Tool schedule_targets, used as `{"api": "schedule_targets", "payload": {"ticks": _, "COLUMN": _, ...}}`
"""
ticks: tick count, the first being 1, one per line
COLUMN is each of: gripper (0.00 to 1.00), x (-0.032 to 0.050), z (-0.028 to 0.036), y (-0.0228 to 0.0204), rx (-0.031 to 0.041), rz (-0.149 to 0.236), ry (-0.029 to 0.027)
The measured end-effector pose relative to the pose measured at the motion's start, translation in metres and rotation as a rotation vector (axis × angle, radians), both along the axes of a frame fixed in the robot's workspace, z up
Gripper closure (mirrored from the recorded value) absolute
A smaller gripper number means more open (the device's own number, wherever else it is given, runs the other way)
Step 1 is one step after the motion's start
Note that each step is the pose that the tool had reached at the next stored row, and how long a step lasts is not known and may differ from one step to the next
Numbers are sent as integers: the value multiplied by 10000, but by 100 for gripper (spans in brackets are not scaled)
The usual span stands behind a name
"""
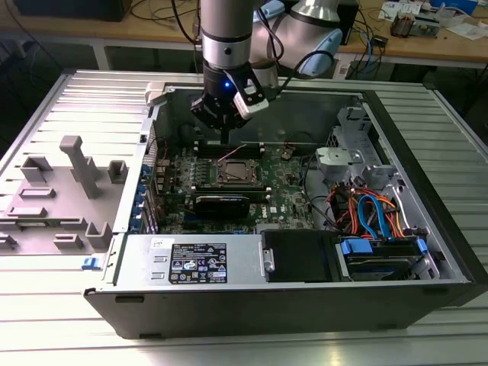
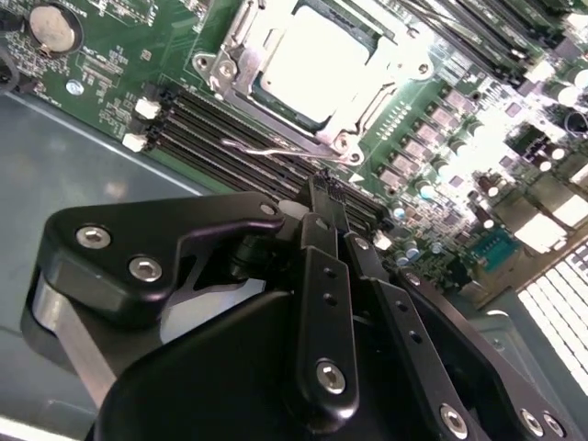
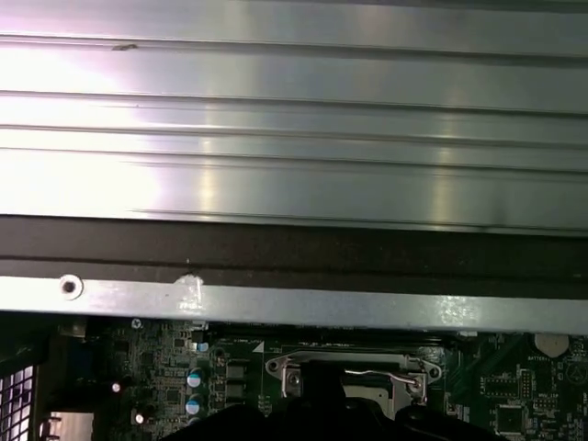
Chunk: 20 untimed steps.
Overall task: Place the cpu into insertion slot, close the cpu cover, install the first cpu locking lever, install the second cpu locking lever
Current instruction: 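Install the first cpu locking lever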
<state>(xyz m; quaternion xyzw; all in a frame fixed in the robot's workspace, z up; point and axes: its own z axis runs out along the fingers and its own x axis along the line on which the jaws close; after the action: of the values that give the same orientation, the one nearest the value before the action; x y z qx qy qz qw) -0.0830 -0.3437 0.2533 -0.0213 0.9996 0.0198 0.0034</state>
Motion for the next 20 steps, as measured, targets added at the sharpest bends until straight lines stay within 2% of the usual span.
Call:
{"api": "schedule_targets", "payload": {"ticks": 4, "gripper": 89, "x": 27, "z": -58, "y": -3, "rx": 62, "rz": 3, "ry": 0}}
{"api": "schedule_targets", "payload": {"ticks": 7, "gripper": 89, "x": 34, "z": -99, "y": -3, "rx": 79, "rz": 73, "ry": 0}}
{"api": "schedule_targets", "payload": {"ticks": 12, "gripper": 89, "x": 107, "z": -139, "y": -3, "rx": 86, "rz": 78, "ry": 0}}
{"api": "schedule_targets", "payload": {"ticks": 20, "gripper": 89, "x": 117, "z": -185, "y": 0, "rx": 83, "rz": 88, "ry": 1}}
